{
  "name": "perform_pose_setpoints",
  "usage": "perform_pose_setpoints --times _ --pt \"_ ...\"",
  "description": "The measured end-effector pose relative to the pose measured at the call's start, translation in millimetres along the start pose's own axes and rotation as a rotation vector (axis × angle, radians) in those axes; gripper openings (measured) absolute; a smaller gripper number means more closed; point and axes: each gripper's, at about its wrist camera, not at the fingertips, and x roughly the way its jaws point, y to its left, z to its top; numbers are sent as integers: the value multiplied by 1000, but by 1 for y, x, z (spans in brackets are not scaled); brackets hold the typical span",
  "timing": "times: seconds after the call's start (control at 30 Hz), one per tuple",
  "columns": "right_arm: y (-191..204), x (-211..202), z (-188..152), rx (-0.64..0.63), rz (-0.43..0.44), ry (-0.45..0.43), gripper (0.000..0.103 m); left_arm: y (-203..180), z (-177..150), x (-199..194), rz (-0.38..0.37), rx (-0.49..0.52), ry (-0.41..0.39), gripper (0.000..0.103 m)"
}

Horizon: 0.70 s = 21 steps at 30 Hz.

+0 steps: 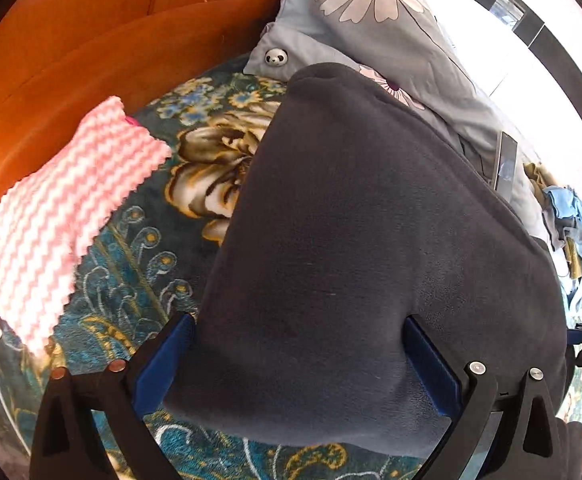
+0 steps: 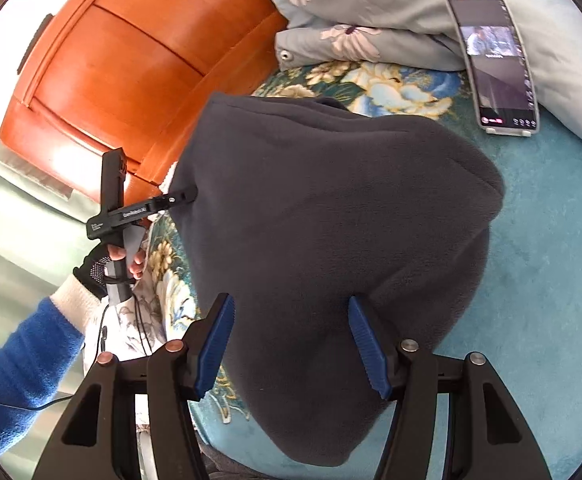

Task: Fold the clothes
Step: 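Lower the folded jacket onto the pink cloth with both tools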

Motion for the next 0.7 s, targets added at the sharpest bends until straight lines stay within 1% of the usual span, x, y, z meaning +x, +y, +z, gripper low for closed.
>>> perform_pose_setpoints --times 0.27,0.47,0.53,0.7 --pt "-4 11 3 35 -34 15 61 1 1 4 -4 -24 13 103" --pt "-3 12 6 61 -61 19 61 -10 4 -9 48 -26 15 103" --pt "1 5 3 58 -62 3 61 -14 4 -14 65 -26 16 103" --pt "7 -10 -10 72 -55 -26 61 -27 -6 -38 85 -35 -52 103"
